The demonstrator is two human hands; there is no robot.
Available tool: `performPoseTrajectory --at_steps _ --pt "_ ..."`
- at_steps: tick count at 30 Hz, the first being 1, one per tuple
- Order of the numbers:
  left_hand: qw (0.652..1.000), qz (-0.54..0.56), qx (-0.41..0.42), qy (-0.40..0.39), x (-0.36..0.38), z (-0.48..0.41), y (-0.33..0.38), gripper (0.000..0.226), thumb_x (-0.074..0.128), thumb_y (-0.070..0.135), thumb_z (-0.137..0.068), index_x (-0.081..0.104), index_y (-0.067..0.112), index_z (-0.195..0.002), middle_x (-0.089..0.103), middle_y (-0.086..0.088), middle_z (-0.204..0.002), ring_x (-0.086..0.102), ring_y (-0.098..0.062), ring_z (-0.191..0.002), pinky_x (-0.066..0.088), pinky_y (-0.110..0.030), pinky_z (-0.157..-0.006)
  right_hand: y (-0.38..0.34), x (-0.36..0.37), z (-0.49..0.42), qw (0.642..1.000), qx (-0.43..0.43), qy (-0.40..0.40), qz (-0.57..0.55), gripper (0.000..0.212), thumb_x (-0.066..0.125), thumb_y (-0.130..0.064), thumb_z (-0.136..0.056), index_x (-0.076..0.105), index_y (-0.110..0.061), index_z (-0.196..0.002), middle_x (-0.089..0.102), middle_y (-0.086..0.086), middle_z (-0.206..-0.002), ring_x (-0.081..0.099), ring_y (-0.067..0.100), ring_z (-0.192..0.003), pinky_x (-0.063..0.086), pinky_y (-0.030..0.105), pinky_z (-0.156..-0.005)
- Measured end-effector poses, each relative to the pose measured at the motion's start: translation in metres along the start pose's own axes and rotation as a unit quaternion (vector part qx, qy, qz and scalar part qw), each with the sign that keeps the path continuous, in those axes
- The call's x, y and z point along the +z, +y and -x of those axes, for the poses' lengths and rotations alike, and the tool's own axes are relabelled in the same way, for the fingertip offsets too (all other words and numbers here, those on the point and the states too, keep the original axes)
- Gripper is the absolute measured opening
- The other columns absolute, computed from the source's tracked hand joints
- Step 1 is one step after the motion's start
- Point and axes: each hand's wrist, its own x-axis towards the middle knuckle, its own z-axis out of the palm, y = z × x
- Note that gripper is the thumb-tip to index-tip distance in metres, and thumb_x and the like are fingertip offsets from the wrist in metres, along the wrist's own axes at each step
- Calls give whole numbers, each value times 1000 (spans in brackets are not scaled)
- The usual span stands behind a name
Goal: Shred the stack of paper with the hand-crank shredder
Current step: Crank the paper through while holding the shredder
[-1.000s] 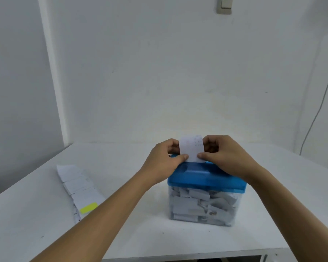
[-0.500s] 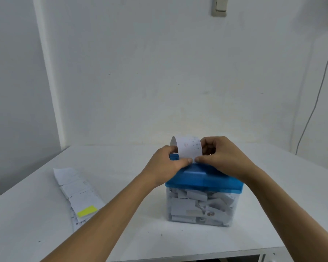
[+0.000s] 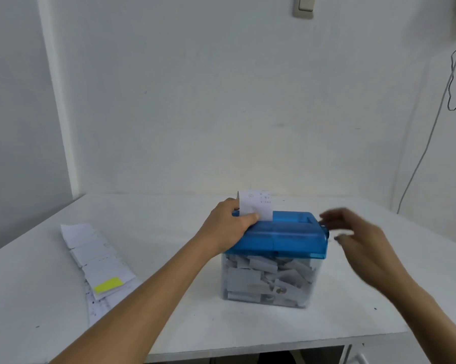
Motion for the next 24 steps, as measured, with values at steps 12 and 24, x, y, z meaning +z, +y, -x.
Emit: performPoseTrajectory --at_steps 12,24 --pt "1000 -15 15 22 5 -2 -5 34 65 32 -97 65 17 -128 60 6 -125 59 -15 -113 50 -28 -95 53 38 10 968 -97 -101 209 65 57 -27 -99 20 -26 -153 25 -12 -153 24 6 -138 27 25 -118" --pt "999 -9 39 22 6 1 -6 19 64 30 -98 58 29 -116 62 9 -129 58 -13 -115 51 -30 -98 40 53 37 971 -35 -89 219 30 47 -26 -102 32 -25 -127 54 -10 -104 55 11 -86 51 21 -76"
